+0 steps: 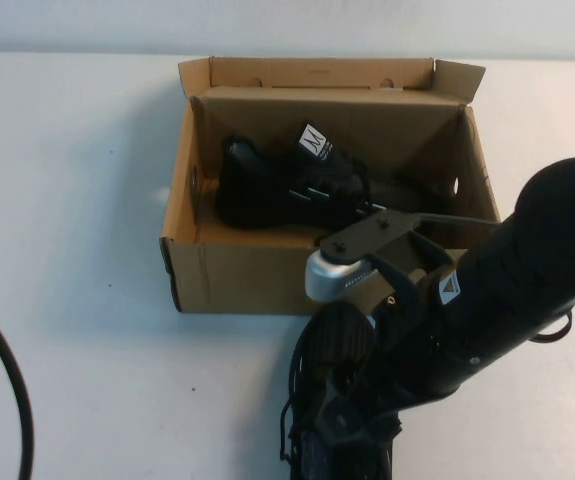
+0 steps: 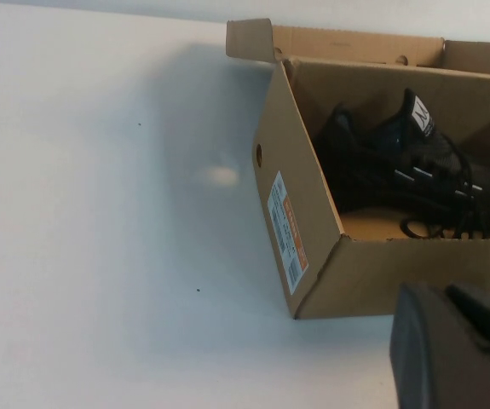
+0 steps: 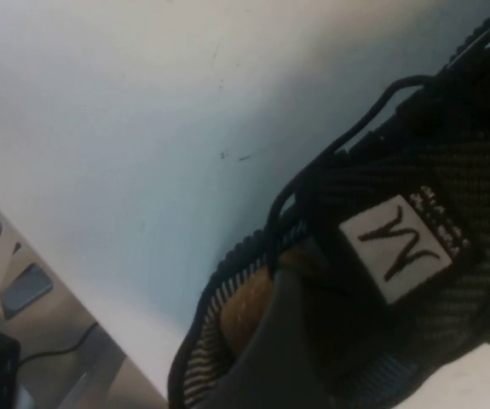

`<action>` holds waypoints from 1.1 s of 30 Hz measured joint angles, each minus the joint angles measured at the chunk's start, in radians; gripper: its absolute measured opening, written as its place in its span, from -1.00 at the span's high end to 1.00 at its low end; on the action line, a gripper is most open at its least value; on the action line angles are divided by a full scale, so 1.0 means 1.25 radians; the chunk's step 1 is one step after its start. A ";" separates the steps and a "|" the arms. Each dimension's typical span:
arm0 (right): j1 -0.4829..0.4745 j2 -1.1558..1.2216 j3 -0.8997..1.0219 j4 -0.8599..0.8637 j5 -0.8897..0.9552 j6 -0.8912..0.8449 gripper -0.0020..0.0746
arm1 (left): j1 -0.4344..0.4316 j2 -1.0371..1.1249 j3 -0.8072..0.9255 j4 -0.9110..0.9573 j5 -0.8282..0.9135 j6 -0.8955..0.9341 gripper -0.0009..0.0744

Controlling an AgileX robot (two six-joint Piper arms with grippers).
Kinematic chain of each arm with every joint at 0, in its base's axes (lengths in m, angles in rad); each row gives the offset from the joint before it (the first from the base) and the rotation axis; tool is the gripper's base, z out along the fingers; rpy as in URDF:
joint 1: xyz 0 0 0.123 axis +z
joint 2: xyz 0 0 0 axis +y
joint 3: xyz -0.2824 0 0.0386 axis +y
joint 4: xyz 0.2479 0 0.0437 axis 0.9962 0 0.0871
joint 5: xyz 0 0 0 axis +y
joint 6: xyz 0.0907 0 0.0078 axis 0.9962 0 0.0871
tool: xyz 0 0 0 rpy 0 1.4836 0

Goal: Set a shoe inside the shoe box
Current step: Pick up the shoe from the table

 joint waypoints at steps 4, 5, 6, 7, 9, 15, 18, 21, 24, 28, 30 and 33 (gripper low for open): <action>0.000 0.019 0.000 -0.012 -0.001 -0.008 -0.49 | 0.000 0.000 0.000 0.000 0.000 0.001 0.98; 0.000 0.020 0.000 -0.025 -0.001 -0.009 -0.49 | 0.000 0.000 0.000 0.000 0.000 0.001 0.98; 0.000 0.024 0.000 -0.035 -0.001 -0.009 -0.49 | 0.000 0.000 0.000 0.000 0.000 0.001 0.98; 0.000 0.026 0.000 -0.045 -0.001 -0.009 -0.49 | 0.000 0.000 0.000 0.000 0.000 0.001 0.98; 0.000 0.030 0.000 -0.053 -0.001 -0.009 -0.49 | 0.000 0.000 0.000 0.000 0.000 0.003 0.98; 0.012 0.031 0.028 -0.055 -0.012 -0.011 -0.49 | 0.000 0.000 0.000 0.000 0.000 0.003 0.98; 0.043 0.031 0.043 -0.057 -0.018 -0.025 -0.49 | 0.000 0.000 0.000 0.000 0.000 0.003 0.98; 0.085 0.031 0.046 -0.068 -0.041 -0.026 -0.49 | 0.000 0.000 0.000 0.000 0.000 0.003 0.98; 0.118 0.038 0.046 -0.120 -0.058 0.041 -0.44 | 0.000 0.000 0.000 0.000 0.000 0.003 0.98; 0.128 0.053 0.046 -0.223 -0.058 0.154 -0.34 | 0.000 0.000 0.000 0.000 0.000 0.003 0.97; 0.129 0.056 0.046 -0.267 -0.061 0.205 -0.32 | 0.000 0.000 0.000 0.000 0.000 0.003 0.98; 0.129 0.059 0.046 -0.303 -0.076 0.249 -0.31 | 0.000 0.000 0.000 0.000 0.000 0.003 0.98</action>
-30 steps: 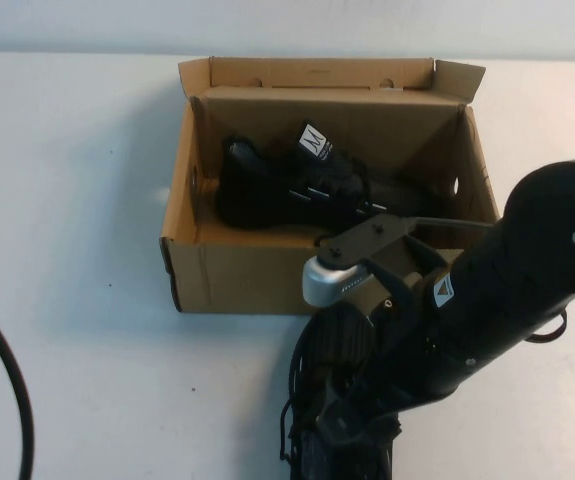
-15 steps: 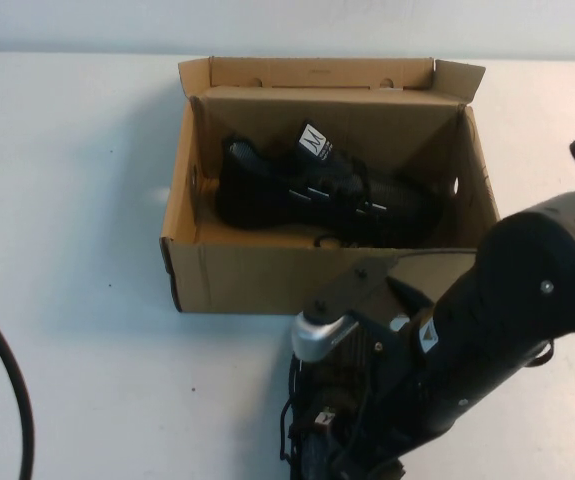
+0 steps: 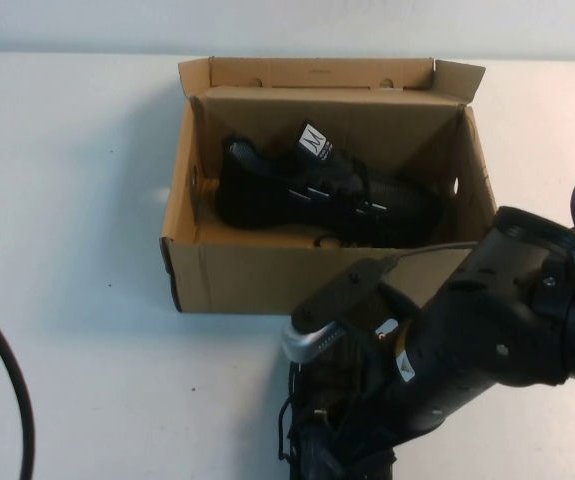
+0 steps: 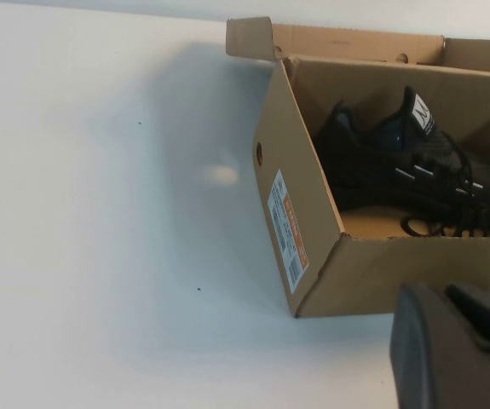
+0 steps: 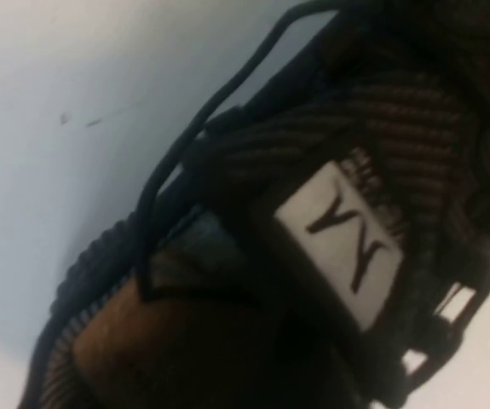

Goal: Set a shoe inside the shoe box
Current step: Pick up the shoe from the table

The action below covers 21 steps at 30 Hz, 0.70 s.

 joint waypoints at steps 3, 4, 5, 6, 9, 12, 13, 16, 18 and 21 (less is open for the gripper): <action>0.000 0.007 0.000 -0.024 -0.010 0.021 -0.27 | 0.000 0.000 0.000 0.000 0.000 0.000 0.98; 0.000 0.012 0.000 -0.026 -0.012 0.023 -0.23 | 0.000 0.000 0.000 0.000 0.000 0.000 0.98; 0.000 0.019 0.000 -0.028 -0.013 0.025 -0.18 | 0.000 0.000 0.000 0.000 0.000 0.000 0.98; 0.000 0.027 0.000 -0.029 -0.015 0.025 -0.10 | 0.000 0.000 0.000 0.000 0.000 0.000 0.98; 0.000 0.036 0.000 -0.029 -0.024 0.025 0.30 | 0.000 0.000 0.000 0.000 0.000 0.000 0.98; 0.000 0.036 0.000 -0.026 -0.033 0.018 0.75 | 0.000 0.000 0.000 0.000 0.000 0.001 0.98; 0.000 0.036 0.000 -0.018 -0.034 0.003 0.82 | 0.000 0.000 0.000 0.000 0.000 0.001 0.98; 0.000 0.034 0.000 0.003 -0.036 -0.068 0.94 | 0.000 0.000 0.000 0.000 0.000 0.003 0.98; 0.000 0.031 0.000 0.018 -0.036 -0.132 0.96 | 0.000 0.000 0.000 0.000 0.000 0.003 0.98; 0.000 0.024 0.000 0.034 -0.034 -0.237 0.97 | 0.000 0.000 0.000 0.000 0.000 0.003 0.98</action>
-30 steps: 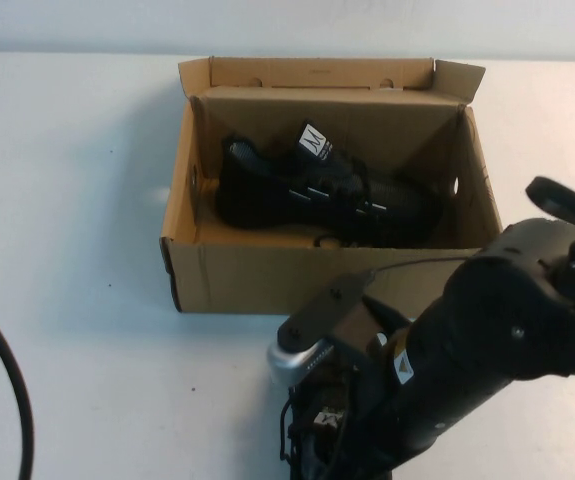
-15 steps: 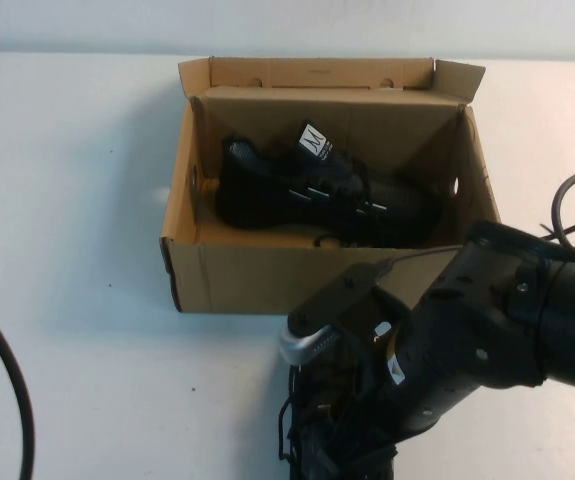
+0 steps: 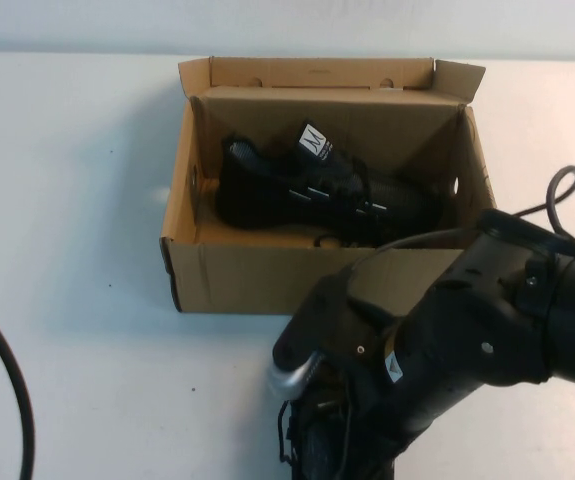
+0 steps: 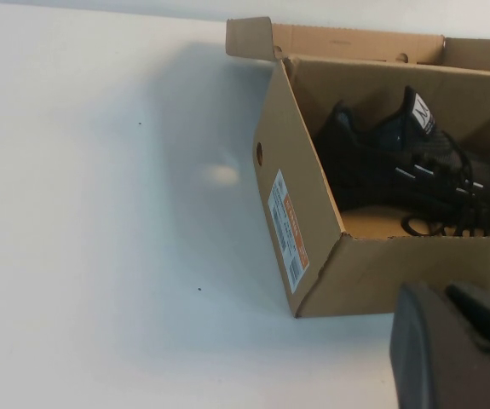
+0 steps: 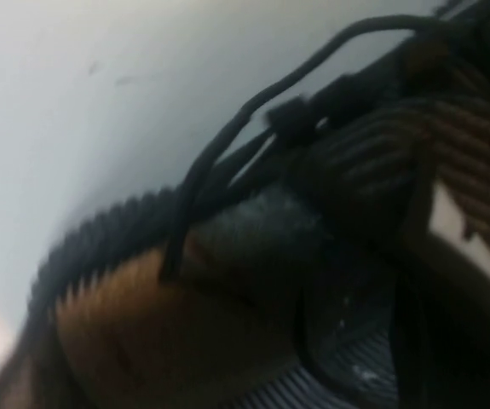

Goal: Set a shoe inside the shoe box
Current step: Pick up the shoe from the table

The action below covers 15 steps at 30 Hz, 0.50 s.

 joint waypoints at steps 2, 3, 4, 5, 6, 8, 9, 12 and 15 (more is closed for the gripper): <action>0.000 -0.002 0.000 0.015 0.009 -0.075 0.97 | 0.000 0.000 0.000 0.000 0.000 0.000 0.98; 0.000 -0.002 0.000 0.024 0.018 -0.118 0.97 | 0.000 0.000 0.000 0.000 0.000 0.000 0.98; 0.000 -0.002 0.000 0.031 0.025 -0.160 0.97 | 0.000 0.000 0.000 0.000 0.000 0.000 0.98; 0.000 -0.002 0.000 0.040 0.033 -0.196 0.97 | 0.000 0.000 0.000 0.000 0.000 0.000 0.98; 0.000 -0.002 0.000 0.047 0.037 -0.223 0.97 | 0.000 0.000 0.000 0.000 0.000 0.000 0.98; 0.000 -0.002 0.000 0.054 0.042 -0.251 0.97 | 0.000 0.000 0.000 0.000 0.000 0.000 0.98; 0.000 -0.002 0.000 0.055 0.042 -0.259 0.97 | 0.000 0.000 0.000 0.000 0.000 0.000 0.98; 0.000 -0.003 0.000 0.050 0.042 -0.269 0.97 | 0.000 0.000 0.000 0.000 0.000 0.000 0.98; 0.000 -0.008 0.000 0.024 0.042 -0.272 0.97 | 0.000 0.000 0.000 0.000 0.000 0.000 0.98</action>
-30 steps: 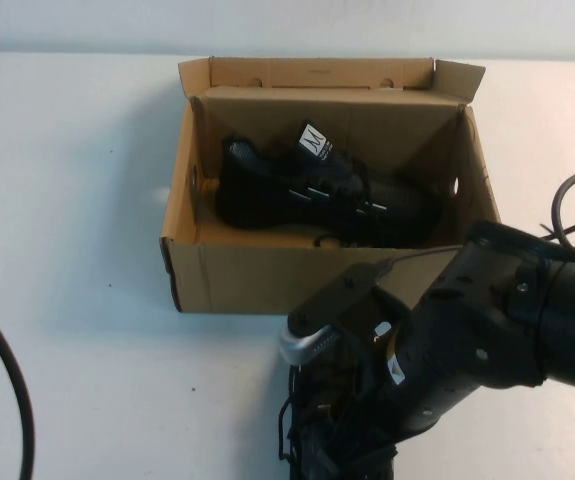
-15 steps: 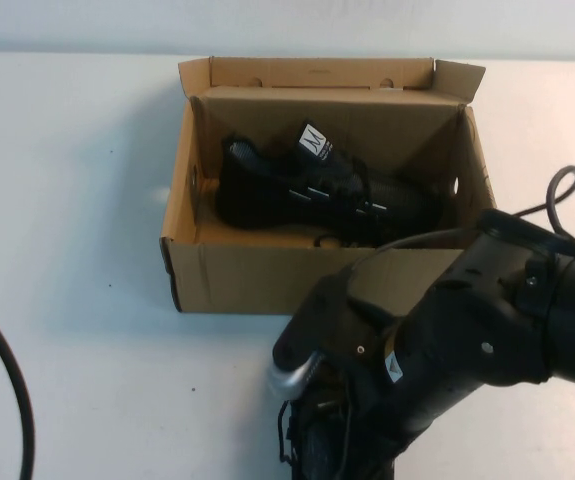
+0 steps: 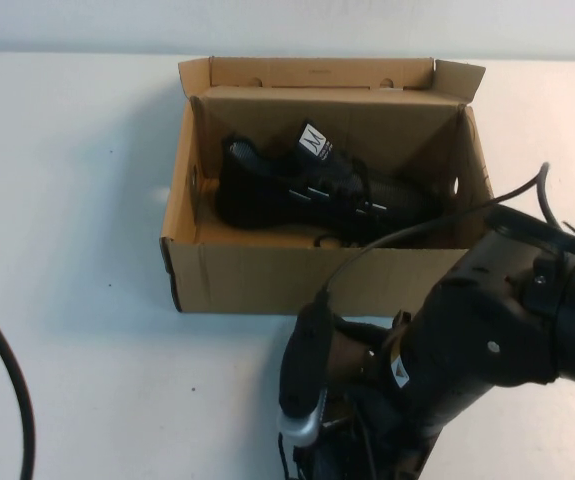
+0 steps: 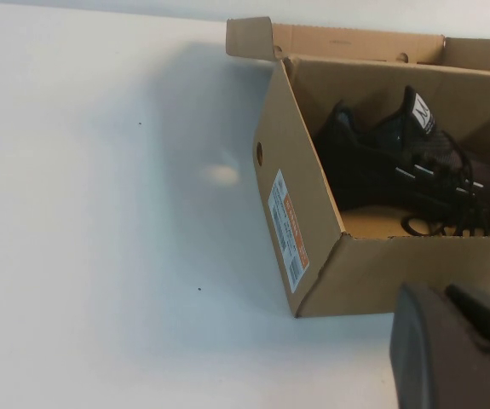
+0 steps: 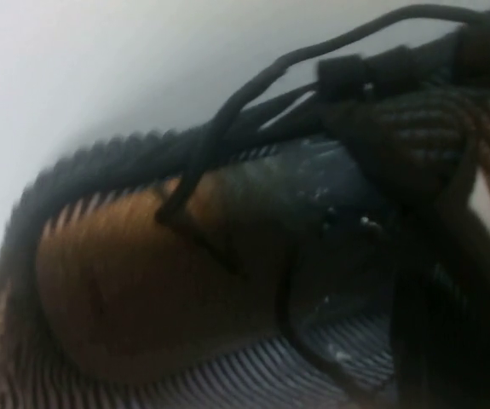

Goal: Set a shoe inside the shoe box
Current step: Pick up the shoe from the table

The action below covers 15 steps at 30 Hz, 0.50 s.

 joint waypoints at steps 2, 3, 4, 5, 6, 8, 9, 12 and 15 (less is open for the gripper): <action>0.000 -0.013 0.001 -0.017 -0.002 -0.002 0.97 | 0.000 0.000 0.000 0.000 0.000 0.000 0.98; 0.000 -0.020 0.001 -0.021 -0.002 -0.006 0.97 | 0.000 0.000 0.000 0.000 0.000 0.000 0.98; 0.000 -0.026 -0.002 -0.024 -0.002 -0.015 0.97 | 0.000 0.000 0.000 0.000 0.000 0.000 0.98; 0.000 -0.032 -0.007 -0.029 0.000 -0.033 0.97 | 0.000 0.000 0.000 0.000 0.000 0.000 0.98; 0.000 -0.038 -0.016 -0.029 0.005 -0.063 0.97 | 0.000 0.000 0.000 0.000 0.000 0.000 0.98; 0.000 -0.042 -0.034 -0.024 0.018 -0.152 0.97 | 0.000 0.000 0.000 0.000 0.000 0.000 0.98; 0.000 -0.044 -0.041 -0.023 0.027 -0.209 0.97 | 0.000 0.000 0.000 0.000 0.000 0.000 0.98; 0.000 -0.045 -0.048 -0.016 0.053 -0.372 0.97 | 0.000 0.000 0.000 0.000 0.000 0.000 0.98; 0.000 -0.045 -0.048 -0.019 0.058 -0.453 0.97 | 0.000 0.000 0.000 0.000 0.000 0.000 0.98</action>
